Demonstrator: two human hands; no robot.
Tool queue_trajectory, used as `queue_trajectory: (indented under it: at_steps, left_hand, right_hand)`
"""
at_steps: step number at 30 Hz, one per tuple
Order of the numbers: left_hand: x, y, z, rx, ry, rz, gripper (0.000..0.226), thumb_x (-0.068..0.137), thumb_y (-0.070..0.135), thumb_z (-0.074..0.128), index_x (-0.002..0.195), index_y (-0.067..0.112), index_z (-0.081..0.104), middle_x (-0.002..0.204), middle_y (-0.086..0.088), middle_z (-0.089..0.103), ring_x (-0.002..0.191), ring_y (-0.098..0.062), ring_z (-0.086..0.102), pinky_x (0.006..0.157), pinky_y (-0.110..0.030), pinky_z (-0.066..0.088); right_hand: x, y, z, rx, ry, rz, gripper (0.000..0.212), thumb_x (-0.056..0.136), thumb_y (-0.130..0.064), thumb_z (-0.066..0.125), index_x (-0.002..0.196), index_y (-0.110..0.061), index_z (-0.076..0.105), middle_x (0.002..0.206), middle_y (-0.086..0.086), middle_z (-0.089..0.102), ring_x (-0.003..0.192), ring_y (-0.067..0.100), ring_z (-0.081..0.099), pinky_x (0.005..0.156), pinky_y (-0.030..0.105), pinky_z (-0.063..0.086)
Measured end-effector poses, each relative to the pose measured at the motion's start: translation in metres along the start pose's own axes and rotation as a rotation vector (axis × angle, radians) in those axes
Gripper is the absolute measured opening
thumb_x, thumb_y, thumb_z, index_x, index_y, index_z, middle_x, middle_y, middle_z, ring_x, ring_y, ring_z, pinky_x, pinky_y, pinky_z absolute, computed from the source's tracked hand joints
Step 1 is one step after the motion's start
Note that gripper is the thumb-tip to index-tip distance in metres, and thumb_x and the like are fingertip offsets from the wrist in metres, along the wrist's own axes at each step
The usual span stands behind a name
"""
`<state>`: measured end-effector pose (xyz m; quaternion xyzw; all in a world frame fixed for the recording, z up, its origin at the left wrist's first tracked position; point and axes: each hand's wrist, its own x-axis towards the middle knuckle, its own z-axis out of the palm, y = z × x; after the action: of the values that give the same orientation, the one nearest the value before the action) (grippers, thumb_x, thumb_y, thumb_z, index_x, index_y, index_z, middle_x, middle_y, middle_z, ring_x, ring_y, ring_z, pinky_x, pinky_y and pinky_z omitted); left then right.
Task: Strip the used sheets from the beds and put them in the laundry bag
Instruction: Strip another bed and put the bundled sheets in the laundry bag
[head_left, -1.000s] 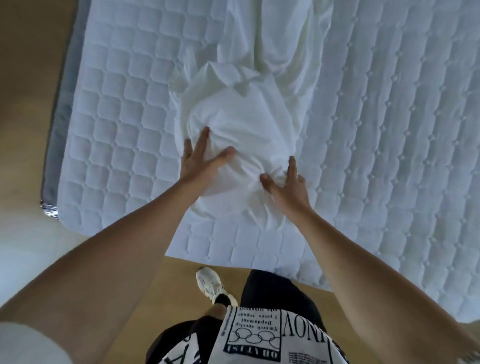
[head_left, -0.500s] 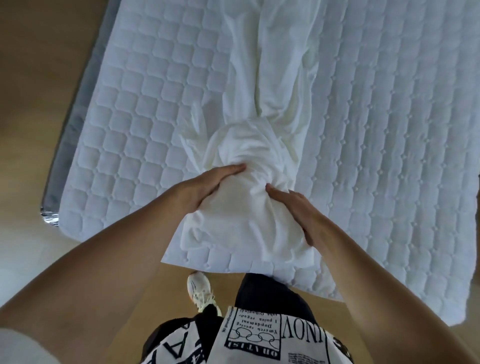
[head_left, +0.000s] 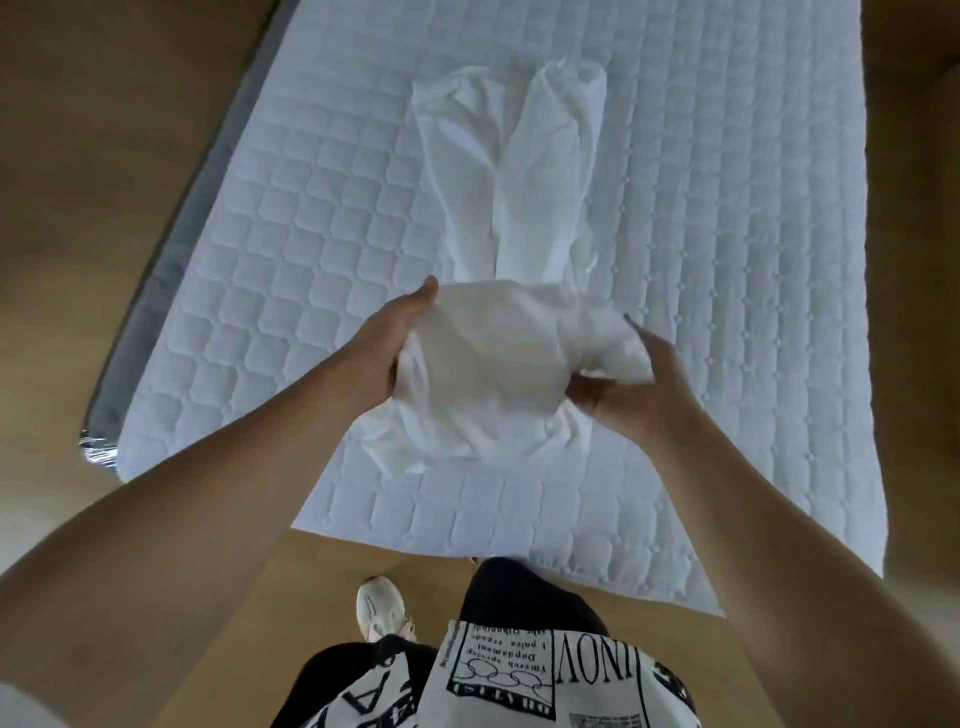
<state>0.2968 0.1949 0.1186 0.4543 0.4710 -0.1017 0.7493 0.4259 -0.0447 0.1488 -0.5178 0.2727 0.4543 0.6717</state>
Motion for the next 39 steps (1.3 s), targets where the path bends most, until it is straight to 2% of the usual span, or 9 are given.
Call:
queue_trajectory:
  at_steps: [5, 10, 15, 17, 19, 22, 25, 34, 39]
  left_hand:
    - [0.032, 0.018, 0.016, 0.136, 0.227, 0.260, 0.115, 0.053, 0.084, 0.079, 0.153, 0.044, 0.038, 0.153, 0.010, 0.050, 0.135, -0.018, 0.054, 0.113, -0.046, 0.044]
    - [0.057, 0.018, 0.020, 0.732, 0.475, 0.353, 0.116, 0.068, 0.075, 0.077, 0.161, 0.041, 0.016, 0.166, 0.001, 0.028, 0.152, -0.027, 0.027, 0.121, -0.050, 0.030]
    - [0.068, -0.014, 0.005, 0.553, 0.785, 0.105, 0.122, 0.065, 0.093, 0.060, 0.162, 0.042, 0.007, 0.172, -0.005, 0.009, 0.158, -0.034, 0.007, 0.123, -0.064, 0.013]
    - [0.076, -0.035, -0.007, 0.419, 0.722, -0.011, 0.129, 0.055, 0.101, 0.057, 0.161, 0.047, 0.008, 0.171, -0.008, 0.012, 0.157, -0.037, 0.014, 0.122, -0.064, 0.017]
    - [0.085, -0.049, -0.011, 0.199, 0.558, -0.080, 0.128, 0.048, 0.103, 0.060, 0.158, 0.047, 0.024, 0.163, -0.005, 0.038, 0.146, -0.029, 0.042, 0.118, -0.056, 0.034]
    - [0.087, -0.048, 0.013, -0.102, 0.275, -0.100, 0.063, 0.088, 0.076, 0.056, 0.137, 0.036, 0.062, 0.123, 0.004, 0.075, 0.103, -0.013, 0.074, 0.089, -0.036, 0.060]
    - [0.085, -0.040, 0.031, -0.154, 0.151, -0.122, 0.042, 0.097, 0.063, 0.055, 0.124, 0.034, 0.069, 0.108, 0.007, 0.079, 0.095, -0.011, 0.076, 0.077, -0.031, 0.059]
    - [0.040, -0.010, 0.032, 0.014, 0.008, -0.200, 0.037, 0.093, 0.055, 0.065, 0.098, 0.023, 0.082, 0.107, -0.008, 0.079, 0.092, -0.027, 0.077, 0.093, -0.040, 0.058]
    - [-0.005, -0.007, 0.022, 0.175, -0.102, -0.276, 0.040, 0.097, 0.052, 0.061, 0.110, 0.016, 0.075, 0.093, -0.003, 0.080, 0.092, -0.022, 0.073, 0.088, -0.033, 0.054]
  right_hand:
    - [0.037, -0.041, 0.018, 0.195, 0.000, -0.106, 0.074, 0.091, -0.045, 0.072, 0.148, -0.010, 0.041, 0.143, 0.026, 0.048, 0.120, 0.049, 0.061, 0.102, 0.053, 0.054]
    - [0.079, -0.037, 0.015, -0.553, 0.214, -0.216, 0.088, 0.089, -0.055, 0.074, 0.159, -0.021, 0.035, 0.152, 0.010, 0.048, 0.129, 0.025, 0.056, 0.105, 0.034, 0.048]
    - [0.113, 0.006, -0.014, -0.851, 0.192, -0.133, 0.117, 0.063, -0.083, 0.076, 0.160, -0.040, 0.026, 0.160, -0.003, 0.041, 0.140, 0.023, 0.049, 0.107, 0.041, 0.049]
    - [0.129, 0.025, -0.022, -0.818, 0.164, -0.087, 0.115, 0.051, -0.092, 0.074, 0.150, -0.045, 0.041, 0.149, -0.007, 0.055, 0.128, 0.018, 0.059, 0.101, 0.043, 0.056]
    - [0.138, 0.038, -0.022, -0.787, 0.135, -0.064, 0.078, 0.065, -0.080, 0.078, 0.131, -0.047, 0.056, 0.133, -0.012, 0.066, 0.115, 0.012, 0.065, 0.103, 0.040, 0.054]
    - [0.148, 0.047, -0.019, -0.713, 0.104, -0.029, 0.072, 0.076, -0.071, 0.076, 0.139, -0.042, 0.057, 0.130, -0.011, 0.068, 0.118, 0.016, 0.065, 0.109, 0.040, 0.049]
    - [0.144, 0.038, -0.010, -0.659, 0.097, 0.007, 0.058, 0.088, -0.067, 0.067, 0.138, -0.040, 0.056, 0.123, -0.010, 0.069, 0.105, 0.012, 0.067, 0.094, 0.034, 0.055]
    - [0.085, 0.017, 0.001, -0.566, 0.022, 0.102, 0.032, 0.097, -0.048, 0.062, 0.115, -0.024, 0.073, 0.094, 0.003, 0.080, 0.086, 0.022, 0.075, 0.073, 0.034, 0.055]
    - [0.025, 0.026, -0.011, -0.570, 0.021, 0.233, 0.042, 0.102, -0.037, 0.058, 0.071, -0.012, 0.071, 0.067, 0.010, 0.069, 0.051, 0.024, 0.068, 0.060, 0.034, 0.049]
